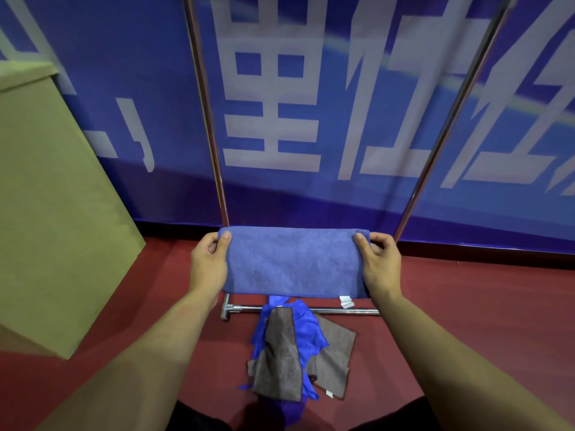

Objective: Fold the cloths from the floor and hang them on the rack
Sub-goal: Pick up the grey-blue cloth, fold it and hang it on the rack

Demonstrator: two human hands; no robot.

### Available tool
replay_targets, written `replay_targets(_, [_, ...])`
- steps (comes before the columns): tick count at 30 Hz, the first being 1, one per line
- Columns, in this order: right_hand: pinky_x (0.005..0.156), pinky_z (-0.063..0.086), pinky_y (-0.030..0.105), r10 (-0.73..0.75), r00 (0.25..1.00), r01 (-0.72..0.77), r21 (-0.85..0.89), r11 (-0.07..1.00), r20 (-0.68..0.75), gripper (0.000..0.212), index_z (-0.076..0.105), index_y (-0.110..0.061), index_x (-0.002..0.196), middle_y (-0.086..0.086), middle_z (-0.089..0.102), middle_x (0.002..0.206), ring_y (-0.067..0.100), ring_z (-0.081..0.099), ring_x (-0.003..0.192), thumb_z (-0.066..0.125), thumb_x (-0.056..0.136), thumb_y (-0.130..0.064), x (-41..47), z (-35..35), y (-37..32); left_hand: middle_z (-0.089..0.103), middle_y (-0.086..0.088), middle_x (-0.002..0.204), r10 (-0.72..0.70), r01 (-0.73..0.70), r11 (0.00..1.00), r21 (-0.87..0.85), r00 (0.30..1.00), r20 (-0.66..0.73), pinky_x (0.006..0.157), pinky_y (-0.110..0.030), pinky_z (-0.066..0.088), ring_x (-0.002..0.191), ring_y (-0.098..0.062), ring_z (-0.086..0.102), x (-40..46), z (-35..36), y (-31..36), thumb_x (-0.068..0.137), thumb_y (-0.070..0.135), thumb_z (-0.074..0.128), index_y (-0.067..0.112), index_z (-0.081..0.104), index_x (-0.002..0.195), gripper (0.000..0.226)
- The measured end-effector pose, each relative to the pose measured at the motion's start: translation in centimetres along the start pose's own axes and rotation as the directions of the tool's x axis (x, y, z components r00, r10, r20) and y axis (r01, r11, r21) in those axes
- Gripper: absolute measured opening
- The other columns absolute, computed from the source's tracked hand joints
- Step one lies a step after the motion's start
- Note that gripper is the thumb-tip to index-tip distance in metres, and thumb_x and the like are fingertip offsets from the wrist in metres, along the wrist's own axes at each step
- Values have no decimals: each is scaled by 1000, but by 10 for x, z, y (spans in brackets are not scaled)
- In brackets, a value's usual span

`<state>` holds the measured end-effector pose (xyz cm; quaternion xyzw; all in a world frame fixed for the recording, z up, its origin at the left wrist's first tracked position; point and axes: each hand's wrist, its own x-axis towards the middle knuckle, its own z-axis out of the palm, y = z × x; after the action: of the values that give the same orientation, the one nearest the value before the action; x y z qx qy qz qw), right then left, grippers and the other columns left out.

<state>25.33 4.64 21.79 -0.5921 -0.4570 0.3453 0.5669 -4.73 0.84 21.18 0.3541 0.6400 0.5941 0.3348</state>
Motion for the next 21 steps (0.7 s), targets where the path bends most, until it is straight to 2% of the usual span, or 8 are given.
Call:
replay_targets(2, [73,54,19,73,997,-75,89,993,26,39,53,-11,119,-3,73,88,11,70,85,75,90,-26,-2,0,-3,74,-7,102,-33,32,999,-43,999,-21,83,-37,53,92,-19,69,0,3,-1,98,28,63,15,65,109,17])
replay_targets(5, [89,56,33,116,992,-118,48,992,45,51,55,-15,134,-7,76,86,11,72,92,75,90,-30,3,-3,0,70,-10,118,-251,250,947,-202,968,23,90,-40,56,105,-25,68,3,5,-7,92,26,72,7,53,134,51])
replay_targets(7, [83,55,36,93,994,-91,-47,995,49,20,75,-18,101,-14,71,69,12,67,80,74,89,-35,9,-7,6,70,-16,119,-384,420,860,-290,907,175,87,-40,58,104,-29,68,5,1,-12,92,26,71,-2,58,129,49])
replay_targets(8, [72,50,35,111,992,-109,-56,993,52,20,74,-20,78,-15,64,58,13,58,70,73,90,-35,10,-8,6,70,-18,118,-420,486,815,-317,871,256,86,-39,59,103,-28,69,5,-1,-11,93,25,69,-3,62,126,43])
replay_targets(10, [60,38,33,141,988,-137,-66,988,61,44,60,-16,55,-12,51,50,14,42,61,71,91,-38,9,-8,7,74,-16,114,-464,585,739,-334,802,378,78,-35,63,96,-23,73,3,-5,-5,95,24,65,0,68,119,34])
replay_targets(12, [59,34,34,104,993,-95,-126,988,64,50,51,-14,56,-3,46,56,15,38,62,64,95,-43,9,-9,11,76,-15,108,-477,643,703,-302,742,471,69,-31,63,89,-20,76,1,-7,-1,97,21,61,2,68,115,28])
replay_targets(17, [65,34,36,38,992,0,-295,956,123,45,45,-12,68,0,46,65,17,40,64,50,103,-40,10,-9,17,73,-15,115,-400,541,806,-241,797,453,68,-30,61,91,-21,75,-4,-8,-7,100,16,57,5,64,123,27])
replay_targets(21, [66,47,37,215,953,-167,-221,961,215,54,60,1,78,8,63,72,17,53,67,57,98,-49,8,-8,20,72,-14,115,-300,351,926,-138,908,292,69,-28,58,87,-18,72,-5,-3,-12,101,18,56,9,63,115,18])
